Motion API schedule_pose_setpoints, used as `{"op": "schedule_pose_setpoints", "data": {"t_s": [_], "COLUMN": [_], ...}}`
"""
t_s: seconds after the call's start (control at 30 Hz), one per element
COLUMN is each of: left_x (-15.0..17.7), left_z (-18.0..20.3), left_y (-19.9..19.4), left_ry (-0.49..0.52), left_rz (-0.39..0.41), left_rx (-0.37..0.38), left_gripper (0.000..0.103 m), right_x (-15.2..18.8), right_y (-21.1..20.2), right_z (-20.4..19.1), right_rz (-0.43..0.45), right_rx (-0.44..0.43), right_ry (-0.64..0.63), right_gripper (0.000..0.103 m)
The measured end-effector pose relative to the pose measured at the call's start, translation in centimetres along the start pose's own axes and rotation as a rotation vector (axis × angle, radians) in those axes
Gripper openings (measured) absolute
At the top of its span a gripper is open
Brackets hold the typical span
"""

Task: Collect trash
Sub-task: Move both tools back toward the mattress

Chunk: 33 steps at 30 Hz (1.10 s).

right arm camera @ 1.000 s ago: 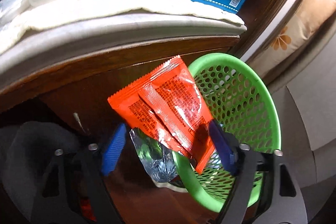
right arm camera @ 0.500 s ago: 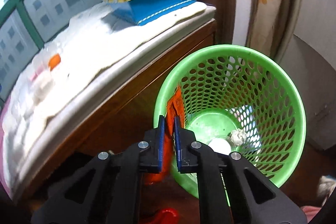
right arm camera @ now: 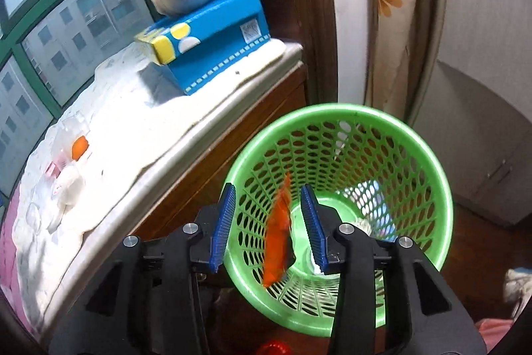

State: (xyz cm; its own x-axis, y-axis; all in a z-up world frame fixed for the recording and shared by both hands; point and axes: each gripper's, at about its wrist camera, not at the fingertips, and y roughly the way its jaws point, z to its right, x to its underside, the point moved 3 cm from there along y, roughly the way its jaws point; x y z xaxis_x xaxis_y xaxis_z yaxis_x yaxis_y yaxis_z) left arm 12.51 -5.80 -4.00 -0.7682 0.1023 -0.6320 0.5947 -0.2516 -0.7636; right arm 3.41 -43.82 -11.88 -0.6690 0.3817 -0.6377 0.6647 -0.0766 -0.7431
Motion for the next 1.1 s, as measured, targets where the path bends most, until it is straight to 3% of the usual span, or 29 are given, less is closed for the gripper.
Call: {"op": "schedule_pose_setpoints", "data": {"t_s": [0.03, 0.1, 0.3, 0.63, 0.87, 1.1], "left_x": [0.0, 0.1, -0.1, 2.0, 3.7, 3.9], "left_z": [-0.8, -2.4, -6.7, -10.5, -12.2, -12.2], "left_y": [-0.2, -0.7, -2.1, -3.0, -1.8, 0.3], "left_ry": [-0.009, -0.031, -0.071, -0.083, -0.102, -0.06], "left_rz": [0.003, 0.017, 0.033, 0.022, -0.013, -0.037], "left_rx": [-0.018, -0.046, -0.115, -0.157, -0.158, -0.154], "left_gripper": [0.096, 0.096, 0.096, 0.096, 0.096, 0.096], "right_x": [-0.3, -0.9, -2.4, -2.1, -1.0, -0.6], "right_y": [-0.4, -1.3, -2.9, -1.7, -0.6, -0.1], "right_z": [-0.4, -1.6, -6.6, -15.4, -20.7, -24.3], "right_rz": [0.004, 0.026, 0.061, 0.014, -0.025, -0.043], "right_rx": [-0.014, -0.03, -0.108, -0.253, -0.326, -0.369], "right_ry": [-0.015, -0.05, -0.14, -0.245, -0.318, -0.367], "right_gripper": [0.043, 0.056, 0.062, 0.069, 0.071, 0.071]}}
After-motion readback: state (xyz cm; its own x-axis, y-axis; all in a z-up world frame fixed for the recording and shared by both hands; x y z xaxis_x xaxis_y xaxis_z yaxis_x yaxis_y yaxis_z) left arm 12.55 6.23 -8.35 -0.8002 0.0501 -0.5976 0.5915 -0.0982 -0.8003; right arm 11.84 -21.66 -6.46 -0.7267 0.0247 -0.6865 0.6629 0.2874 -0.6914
